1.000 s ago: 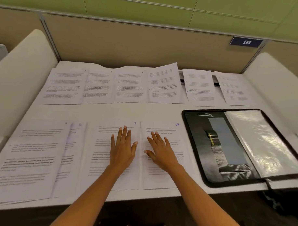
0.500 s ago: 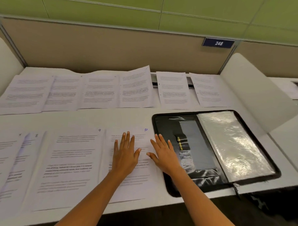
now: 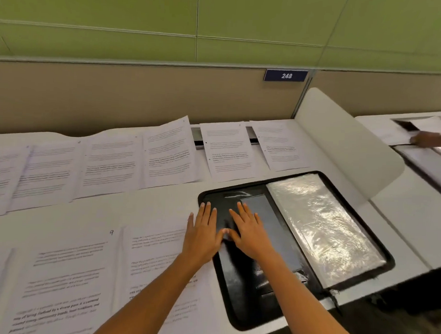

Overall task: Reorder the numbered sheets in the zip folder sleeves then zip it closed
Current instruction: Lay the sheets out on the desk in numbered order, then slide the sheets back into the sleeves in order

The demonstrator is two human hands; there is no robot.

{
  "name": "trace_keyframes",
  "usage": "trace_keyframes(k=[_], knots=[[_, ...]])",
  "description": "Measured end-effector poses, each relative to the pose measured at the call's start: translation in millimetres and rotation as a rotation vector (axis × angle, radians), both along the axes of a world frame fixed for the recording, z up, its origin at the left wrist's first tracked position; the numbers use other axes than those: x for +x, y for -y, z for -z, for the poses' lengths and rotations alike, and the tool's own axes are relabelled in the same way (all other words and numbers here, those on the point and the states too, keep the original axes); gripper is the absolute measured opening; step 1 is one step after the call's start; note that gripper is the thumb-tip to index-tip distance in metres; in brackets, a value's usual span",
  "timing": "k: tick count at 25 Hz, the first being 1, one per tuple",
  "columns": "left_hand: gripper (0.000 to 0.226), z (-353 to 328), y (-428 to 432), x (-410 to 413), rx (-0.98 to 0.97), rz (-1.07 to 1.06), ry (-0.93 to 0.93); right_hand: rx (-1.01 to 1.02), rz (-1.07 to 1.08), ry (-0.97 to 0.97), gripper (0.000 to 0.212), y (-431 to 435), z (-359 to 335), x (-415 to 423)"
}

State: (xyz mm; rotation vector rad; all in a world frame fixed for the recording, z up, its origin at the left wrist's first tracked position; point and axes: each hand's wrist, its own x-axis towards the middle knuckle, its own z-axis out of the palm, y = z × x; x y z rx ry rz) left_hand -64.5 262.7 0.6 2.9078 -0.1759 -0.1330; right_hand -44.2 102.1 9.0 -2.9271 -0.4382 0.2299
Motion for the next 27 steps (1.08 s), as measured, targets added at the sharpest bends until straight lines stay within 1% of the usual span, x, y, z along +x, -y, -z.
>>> trace_keyframes(k=[1,3,9,14,21,23,25,27], knots=[[0.069,-2,3,9,-0.014,0.014,0.002,-0.005,0.012,-0.003,0.069,3,-2,7],[0.068,-4,9,25,-0.02,0.042,-0.001,0.003,0.029,0.001,0.063,7,-4,18],[0.066,-7,31,56,-0.016,0.084,-0.005,0.054,0.058,0.009,0.061,26,-1,42],[0.066,-6,55,81,-0.027,0.076,-0.027,0.081,0.028,0.02,0.06,53,5,72],[0.065,-1,116,122,-0.031,0.009,-0.066,0.073,-0.145,-0.032,0.059,116,4,121],[0.065,0,140,136,-0.045,0.004,-0.066,0.066,-0.155,-0.042,0.062,141,5,135],[0.065,1,163,150,-0.053,0.002,-0.051,0.037,-0.163,-0.046,0.076,167,7,149],[0.065,3,183,163,-0.05,-0.001,-0.051,0.002,-0.172,-0.059,0.08,191,10,161]])
